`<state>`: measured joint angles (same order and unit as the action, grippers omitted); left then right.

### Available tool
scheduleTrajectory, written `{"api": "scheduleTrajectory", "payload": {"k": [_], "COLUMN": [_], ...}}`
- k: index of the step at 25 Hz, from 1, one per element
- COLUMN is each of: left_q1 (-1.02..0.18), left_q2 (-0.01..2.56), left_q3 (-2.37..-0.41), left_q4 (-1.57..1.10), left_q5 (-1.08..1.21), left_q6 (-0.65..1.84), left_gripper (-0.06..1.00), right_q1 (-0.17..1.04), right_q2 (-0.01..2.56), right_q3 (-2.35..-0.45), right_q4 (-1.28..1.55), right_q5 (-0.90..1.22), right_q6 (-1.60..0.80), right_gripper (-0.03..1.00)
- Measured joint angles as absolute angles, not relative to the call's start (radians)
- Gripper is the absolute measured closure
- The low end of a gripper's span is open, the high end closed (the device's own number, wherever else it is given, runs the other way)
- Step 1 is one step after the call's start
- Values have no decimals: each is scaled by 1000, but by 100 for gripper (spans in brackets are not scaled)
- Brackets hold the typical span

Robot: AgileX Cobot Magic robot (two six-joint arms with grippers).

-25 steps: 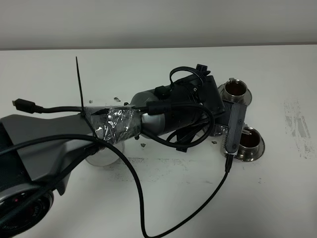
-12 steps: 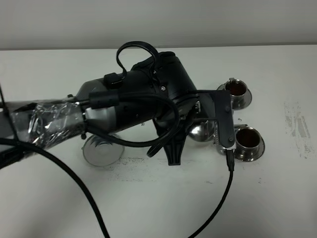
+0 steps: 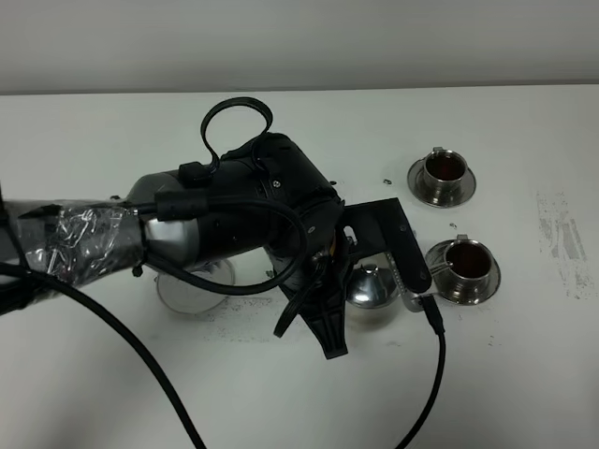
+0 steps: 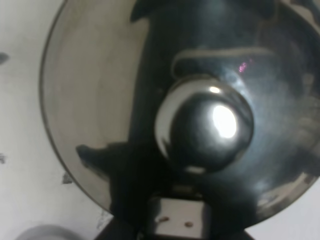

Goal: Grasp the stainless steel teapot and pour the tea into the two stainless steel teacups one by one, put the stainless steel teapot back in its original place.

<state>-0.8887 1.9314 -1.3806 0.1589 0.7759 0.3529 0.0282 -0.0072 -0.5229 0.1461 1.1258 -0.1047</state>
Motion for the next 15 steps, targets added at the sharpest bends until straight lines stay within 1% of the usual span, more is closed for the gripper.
{"api": "scheduleTrajectory", "payload": {"k": [3,9,15], "left_q1": [-876,-865,-862], "left_q2": [1954,2011,2010], "left_q3": [-1353,-1344,-1344], "left_q4": [156,129,126], "left_q5": [701,639,647], "left_q6": [333,328,328], "left_gripper": [76,76,76], "right_q1": [28,28,28], "right_q2": [-7,-7,-7], "right_q3": [-523,-523,-523], "right_q4": [146,147,147], "right_q5": [1126,1126,1126], "right_q6": [-106,-106,-106], "right_gripper": [64,64,64]}}
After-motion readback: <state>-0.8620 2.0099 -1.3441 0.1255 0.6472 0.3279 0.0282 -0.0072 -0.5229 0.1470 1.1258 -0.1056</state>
